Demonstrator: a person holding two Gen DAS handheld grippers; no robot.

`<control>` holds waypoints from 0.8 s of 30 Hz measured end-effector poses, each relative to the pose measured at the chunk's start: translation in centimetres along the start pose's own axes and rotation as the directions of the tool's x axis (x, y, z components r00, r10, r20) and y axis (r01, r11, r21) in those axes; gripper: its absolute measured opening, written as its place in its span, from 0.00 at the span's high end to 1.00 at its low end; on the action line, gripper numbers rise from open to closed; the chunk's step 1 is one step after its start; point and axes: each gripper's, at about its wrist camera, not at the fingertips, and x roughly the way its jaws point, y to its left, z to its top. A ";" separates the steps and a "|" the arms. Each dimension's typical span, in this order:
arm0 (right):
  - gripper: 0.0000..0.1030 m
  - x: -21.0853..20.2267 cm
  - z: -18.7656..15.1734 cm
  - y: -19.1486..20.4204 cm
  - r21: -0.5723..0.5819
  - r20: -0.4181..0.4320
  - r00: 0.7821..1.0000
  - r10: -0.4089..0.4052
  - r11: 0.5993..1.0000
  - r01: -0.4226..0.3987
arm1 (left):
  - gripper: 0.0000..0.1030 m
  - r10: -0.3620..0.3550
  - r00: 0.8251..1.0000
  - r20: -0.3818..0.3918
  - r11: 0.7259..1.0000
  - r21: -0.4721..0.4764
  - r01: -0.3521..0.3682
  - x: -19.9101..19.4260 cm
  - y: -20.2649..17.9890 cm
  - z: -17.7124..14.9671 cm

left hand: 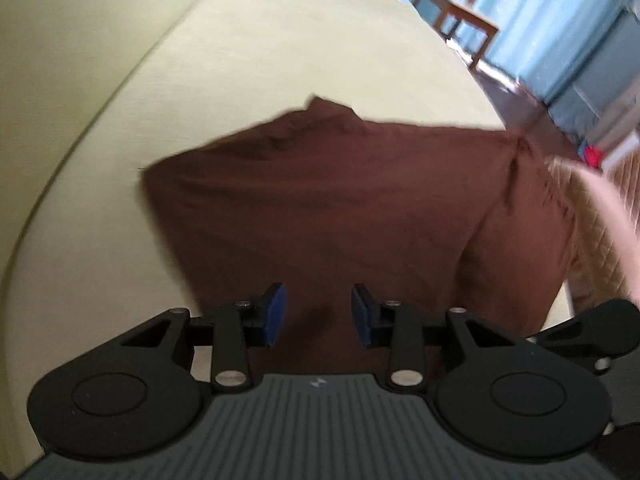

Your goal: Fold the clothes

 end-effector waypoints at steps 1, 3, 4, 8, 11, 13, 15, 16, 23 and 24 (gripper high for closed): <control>0.84 0.0 -0.1 -0.1 -0.002 -0.006 1.000 -0.005 1.000 0.005 | 0.76 0.008 1.000 0.008 1.000 -0.013 -0.008 0.1 0.6 -0.3; 0.83 0.0 -0.4 -0.3 -0.006 -0.018 1.000 -0.015 1.000 0.015 | 0.93 0.013 1.000 0.026 0.996 -0.083 -0.011 -0.4 2.4 -0.7; 0.83 -0.1 -0.4 -0.5 -0.005 -0.015 1.000 -0.024 1.000 0.023 | 0.93 0.033 0.999 0.025 0.990 -0.141 -0.029 -1.0 3.9 -0.6; 0.82 -0.8 -0.2 -1.2 0.025 -0.002 0.999 -0.043 0.999 0.043 | 0.82 0.085 0.990 0.110 0.987 -0.142 -0.069 -3.8 4.3 2.0; 0.82 -0.9 0.3 -1.8 0.047 0.001 0.999 -0.042 0.998 0.042 | 0.66 0.045 0.986 0.158 0.999 0.006 -0.046 -4.0 2.0 5.3; 0.81 -1.3 0.7 -2.0 0.046 0.015 0.999 -0.042 0.998 0.042 | 0.66 0.030 0.989 0.145 0.989 0.138 -0.050 -2.6 0.5 7.8; 0.80 -1.7 1.0 -2.4 0.049 0.032 0.998 -0.046 0.998 0.044 | 0.67 0.011 0.992 0.122 0.974 0.222 -0.038 -1.3 -0.2 9.8; 0.79 -1.7 1.1 -2.5 0.051 0.037 0.998 -0.048 0.998 0.046 | 0.67 -0.009 0.994 0.106 0.964 0.265 -0.020 -0.5 -0.5 10.9; 0.79 -1.4 2.8 -4.4 0.099 0.108 0.992 -0.059 0.994 0.048 | 0.74 -0.075 0.997 -0.029 0.894 0.441 0.080 3.0 -1.3 14.7; 0.79 -1.2 3.1 -4.6 0.108 0.113 0.992 -0.055 0.993 0.043 | 0.79 -0.083 0.995 -0.049 0.890 0.445 0.096 3.2 -1.3 14.8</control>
